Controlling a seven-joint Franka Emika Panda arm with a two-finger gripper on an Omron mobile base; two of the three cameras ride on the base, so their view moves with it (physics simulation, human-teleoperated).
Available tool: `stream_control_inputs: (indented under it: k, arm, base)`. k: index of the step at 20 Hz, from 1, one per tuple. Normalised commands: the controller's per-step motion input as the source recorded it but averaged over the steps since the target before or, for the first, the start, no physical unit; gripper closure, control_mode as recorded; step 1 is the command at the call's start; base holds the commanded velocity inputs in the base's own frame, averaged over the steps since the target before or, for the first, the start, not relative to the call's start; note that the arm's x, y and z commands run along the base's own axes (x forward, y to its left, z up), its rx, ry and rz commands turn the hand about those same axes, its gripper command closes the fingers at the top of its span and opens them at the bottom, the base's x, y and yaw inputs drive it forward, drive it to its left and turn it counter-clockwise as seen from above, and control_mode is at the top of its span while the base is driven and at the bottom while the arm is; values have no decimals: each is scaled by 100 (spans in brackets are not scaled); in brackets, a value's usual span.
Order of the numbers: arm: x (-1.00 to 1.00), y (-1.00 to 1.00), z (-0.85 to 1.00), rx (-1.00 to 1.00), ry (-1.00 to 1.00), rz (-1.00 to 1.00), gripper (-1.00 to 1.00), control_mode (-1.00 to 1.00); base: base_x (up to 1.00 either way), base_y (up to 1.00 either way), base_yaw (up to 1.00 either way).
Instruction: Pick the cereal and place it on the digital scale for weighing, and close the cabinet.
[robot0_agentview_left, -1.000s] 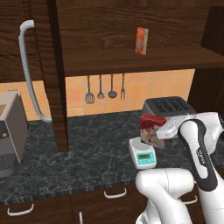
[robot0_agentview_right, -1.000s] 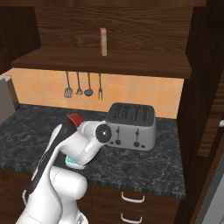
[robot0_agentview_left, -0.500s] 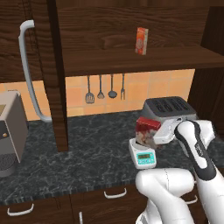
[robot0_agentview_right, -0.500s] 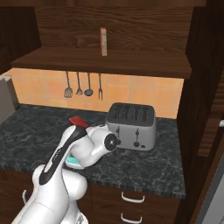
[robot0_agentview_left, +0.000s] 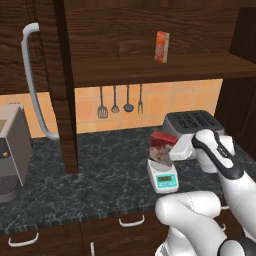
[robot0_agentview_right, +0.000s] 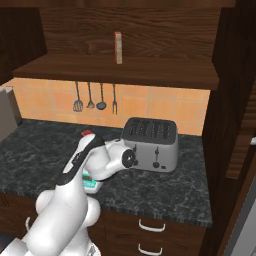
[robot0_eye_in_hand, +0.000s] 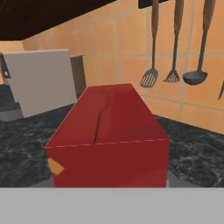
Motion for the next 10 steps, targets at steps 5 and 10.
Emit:
stream_control_inputs:
  k: [5,10]
  arm:
    - [3,0,-44,0,2,0,100,-100]
    - [7,0,-36,0,2,0,100,-100]
  base:
    - [0,0,0]
    - [0,0,0]
